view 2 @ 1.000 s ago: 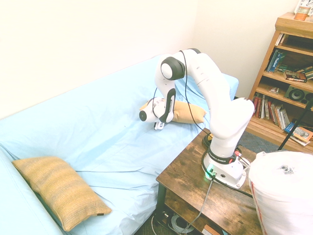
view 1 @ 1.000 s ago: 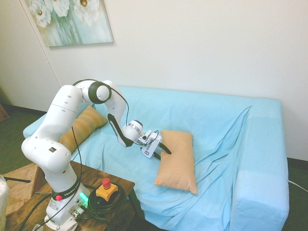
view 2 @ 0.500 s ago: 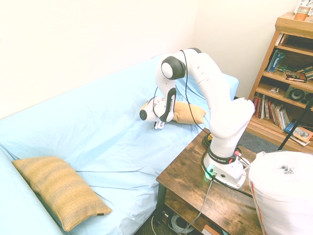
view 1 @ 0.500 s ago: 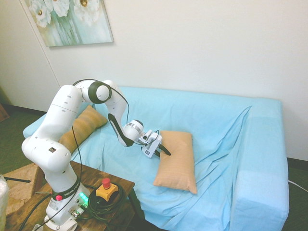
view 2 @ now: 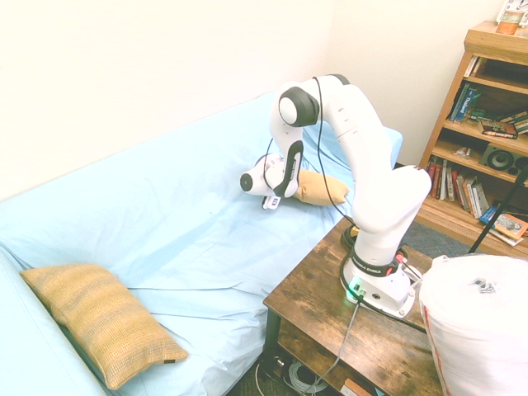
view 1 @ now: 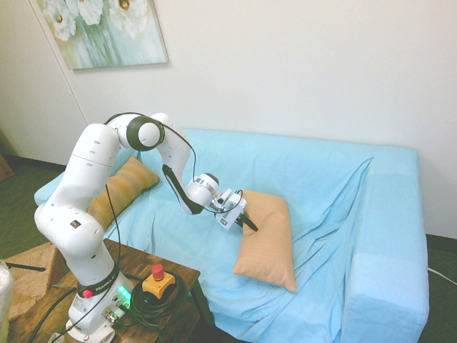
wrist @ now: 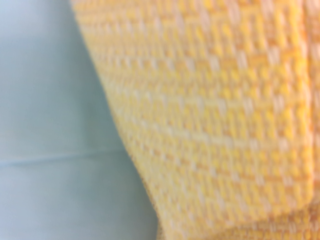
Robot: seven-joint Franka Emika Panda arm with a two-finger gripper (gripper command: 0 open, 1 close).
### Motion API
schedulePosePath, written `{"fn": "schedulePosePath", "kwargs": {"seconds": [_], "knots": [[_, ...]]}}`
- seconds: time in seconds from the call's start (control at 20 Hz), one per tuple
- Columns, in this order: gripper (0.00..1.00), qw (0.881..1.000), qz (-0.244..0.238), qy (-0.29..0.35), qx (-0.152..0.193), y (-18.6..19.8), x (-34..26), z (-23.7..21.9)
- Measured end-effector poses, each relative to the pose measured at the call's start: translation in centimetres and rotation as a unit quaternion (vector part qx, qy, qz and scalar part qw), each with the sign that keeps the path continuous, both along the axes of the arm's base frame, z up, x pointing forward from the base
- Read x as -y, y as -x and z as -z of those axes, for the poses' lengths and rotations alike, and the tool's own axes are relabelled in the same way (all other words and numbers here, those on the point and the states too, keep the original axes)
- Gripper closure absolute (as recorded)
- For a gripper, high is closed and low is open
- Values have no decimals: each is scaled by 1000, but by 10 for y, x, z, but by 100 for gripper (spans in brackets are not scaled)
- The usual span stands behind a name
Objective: Move the pillow to side
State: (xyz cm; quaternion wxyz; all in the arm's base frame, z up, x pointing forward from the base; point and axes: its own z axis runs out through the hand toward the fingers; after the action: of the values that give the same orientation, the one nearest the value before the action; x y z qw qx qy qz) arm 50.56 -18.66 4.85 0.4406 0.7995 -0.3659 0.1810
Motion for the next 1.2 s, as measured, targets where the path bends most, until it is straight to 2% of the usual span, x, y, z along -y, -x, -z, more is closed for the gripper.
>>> {"fn": "schedulePosePath", "kwargs": {"seconds": [0.2,0.45,0.65,1.0,1.2], "knots": [[100,999,25,-18,26,8,29,-37],[100,994,54,-75,59,11,80,-112],[100,987,59,-138,57,23,128,-151],[100,960,48,-272,53,16,169,-179],[100,946,43,-314,67,15,207,-200]]}}
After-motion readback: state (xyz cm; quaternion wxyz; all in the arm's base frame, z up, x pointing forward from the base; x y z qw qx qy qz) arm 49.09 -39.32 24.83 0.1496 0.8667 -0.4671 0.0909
